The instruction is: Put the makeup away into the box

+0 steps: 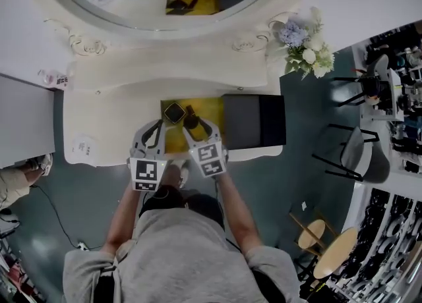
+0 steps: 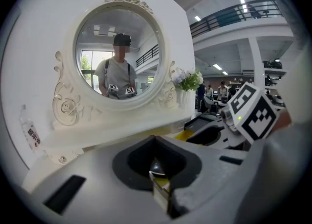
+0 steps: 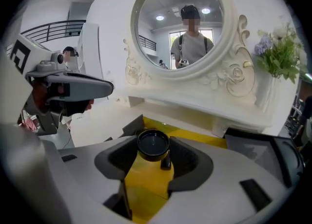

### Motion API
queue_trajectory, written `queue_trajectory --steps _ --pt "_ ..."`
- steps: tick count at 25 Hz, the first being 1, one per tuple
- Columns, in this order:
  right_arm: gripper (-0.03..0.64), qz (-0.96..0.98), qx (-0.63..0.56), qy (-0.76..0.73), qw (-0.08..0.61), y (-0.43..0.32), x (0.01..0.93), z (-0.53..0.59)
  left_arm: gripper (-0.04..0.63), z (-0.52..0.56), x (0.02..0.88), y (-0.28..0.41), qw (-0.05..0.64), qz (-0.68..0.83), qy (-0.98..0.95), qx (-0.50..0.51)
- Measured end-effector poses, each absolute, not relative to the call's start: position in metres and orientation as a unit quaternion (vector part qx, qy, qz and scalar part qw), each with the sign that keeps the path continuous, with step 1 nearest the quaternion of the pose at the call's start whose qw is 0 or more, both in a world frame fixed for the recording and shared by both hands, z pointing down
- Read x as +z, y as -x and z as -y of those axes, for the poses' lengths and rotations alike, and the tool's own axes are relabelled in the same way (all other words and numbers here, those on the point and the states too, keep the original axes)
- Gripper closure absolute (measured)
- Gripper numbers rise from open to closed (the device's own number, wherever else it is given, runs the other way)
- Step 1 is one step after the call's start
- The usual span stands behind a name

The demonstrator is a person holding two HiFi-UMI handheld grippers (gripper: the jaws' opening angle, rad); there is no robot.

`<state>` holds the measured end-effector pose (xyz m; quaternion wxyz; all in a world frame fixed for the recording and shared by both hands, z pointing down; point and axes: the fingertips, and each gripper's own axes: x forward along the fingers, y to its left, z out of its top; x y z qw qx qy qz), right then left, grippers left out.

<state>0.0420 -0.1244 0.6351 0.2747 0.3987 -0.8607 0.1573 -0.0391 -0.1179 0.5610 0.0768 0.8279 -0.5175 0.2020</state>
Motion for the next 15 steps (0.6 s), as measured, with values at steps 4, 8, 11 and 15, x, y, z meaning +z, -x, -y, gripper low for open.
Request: queue_trajectory --steps 4,8,11,15 --pt "0.398 0.858 0.17 -0.383 0.298 -0.035 0.655 0.123 0.592 0.112 0.573 0.05 0.086 0.526 -0.821 0.205" --pt "0.398 0.849 0.189 -0.366 0.329 -0.031 0.674 0.121 0.592 0.106 0.582 0.059 0.095 0.532 -0.816 0.206" --pt "0.397 0.843 0.199 -0.358 0.35 -0.029 0.686 0.12 0.592 0.104 0.586 0.063 0.098 0.534 -0.814 0.207" --pt "0.397 0.839 0.191 -0.362 0.359 -0.029 0.691 0.123 0.592 0.105 0.588 0.065 0.099 0.536 -0.812 0.207"
